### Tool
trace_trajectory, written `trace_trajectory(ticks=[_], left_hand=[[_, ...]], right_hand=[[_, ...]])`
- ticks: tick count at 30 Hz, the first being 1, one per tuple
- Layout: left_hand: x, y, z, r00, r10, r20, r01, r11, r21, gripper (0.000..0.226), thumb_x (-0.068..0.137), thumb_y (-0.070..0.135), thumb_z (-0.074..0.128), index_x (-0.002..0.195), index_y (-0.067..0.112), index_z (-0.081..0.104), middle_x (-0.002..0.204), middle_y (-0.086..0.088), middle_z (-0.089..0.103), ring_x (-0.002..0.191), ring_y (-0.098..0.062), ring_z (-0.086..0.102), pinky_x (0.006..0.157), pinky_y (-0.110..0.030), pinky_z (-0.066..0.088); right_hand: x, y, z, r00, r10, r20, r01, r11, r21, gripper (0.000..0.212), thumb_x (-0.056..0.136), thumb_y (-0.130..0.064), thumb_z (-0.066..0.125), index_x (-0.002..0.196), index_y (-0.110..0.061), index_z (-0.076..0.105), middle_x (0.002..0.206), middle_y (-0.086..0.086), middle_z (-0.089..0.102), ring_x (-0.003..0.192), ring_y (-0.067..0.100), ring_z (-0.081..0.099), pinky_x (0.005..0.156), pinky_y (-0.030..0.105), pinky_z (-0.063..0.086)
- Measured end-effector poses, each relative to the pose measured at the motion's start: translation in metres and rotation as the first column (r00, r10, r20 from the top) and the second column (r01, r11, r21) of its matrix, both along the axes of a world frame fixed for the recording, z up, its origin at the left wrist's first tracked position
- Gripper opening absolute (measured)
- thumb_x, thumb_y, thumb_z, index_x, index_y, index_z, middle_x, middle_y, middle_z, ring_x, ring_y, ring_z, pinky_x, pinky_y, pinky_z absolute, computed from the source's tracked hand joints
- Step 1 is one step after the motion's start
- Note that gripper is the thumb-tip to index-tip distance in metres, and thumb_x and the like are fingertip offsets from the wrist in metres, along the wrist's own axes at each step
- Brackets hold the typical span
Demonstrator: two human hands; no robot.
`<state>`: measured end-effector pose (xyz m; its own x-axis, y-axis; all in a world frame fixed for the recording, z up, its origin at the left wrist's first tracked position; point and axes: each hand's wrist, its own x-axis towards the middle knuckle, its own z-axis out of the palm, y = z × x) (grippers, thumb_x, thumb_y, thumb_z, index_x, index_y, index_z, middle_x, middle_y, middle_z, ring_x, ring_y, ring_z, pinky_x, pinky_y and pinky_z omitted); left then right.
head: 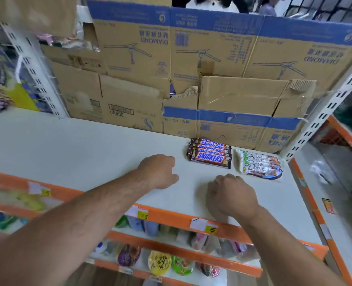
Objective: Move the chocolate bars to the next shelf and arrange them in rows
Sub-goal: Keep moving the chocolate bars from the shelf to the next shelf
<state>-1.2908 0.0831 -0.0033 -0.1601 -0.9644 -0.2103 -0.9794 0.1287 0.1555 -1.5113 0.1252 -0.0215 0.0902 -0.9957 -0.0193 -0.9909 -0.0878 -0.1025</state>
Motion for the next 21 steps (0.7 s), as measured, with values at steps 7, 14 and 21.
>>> trace_trajectory(ticks=[7,14,21], left_hand=[[0.074,0.044,0.000,0.986,0.164,-0.027,-0.164,0.986,0.009,0.050,0.090,0.049,0.054,0.134,0.025,0.049,0.129,0.001,0.054,0.120,-0.022,0.051,0.096,-0.034,0.042],[0.182,0.078,0.007,0.942,0.330,-0.065,-0.334,0.940,-0.066,0.047,0.089,0.048,0.053,0.131,0.027,0.052,0.125,0.001,0.057,0.117,-0.023,0.051,0.095,-0.035,0.042],[0.323,0.098,0.013,0.905,0.418,-0.081,-0.425,0.897,-0.121,0.046,0.088,0.048,0.053,0.130,0.031,0.052,0.126,0.001,0.056,0.120,-0.021,0.050,0.092,-0.034,0.039]], right_hand=[[0.088,0.007,0.002,0.973,0.220,0.068,-0.225,0.970,0.095,0.044,0.076,-0.058,0.047,0.098,-0.024,0.062,0.096,-0.001,0.059,0.099,0.026,0.060,0.075,0.032,0.049],[0.201,0.010,0.028,0.922,0.369,0.121,-0.384,0.912,0.143,0.040,0.084,-0.054,0.055,0.114,-0.028,0.061,0.117,-0.001,0.058,0.113,0.022,0.058,0.087,0.033,0.047],[0.348,0.006,0.035,0.880,0.462,0.113,-0.474,0.868,0.146,0.051,0.085,-0.055,0.054,0.131,-0.033,0.052,0.128,-0.003,0.055,0.119,0.019,0.054,0.093,0.032,0.044]])
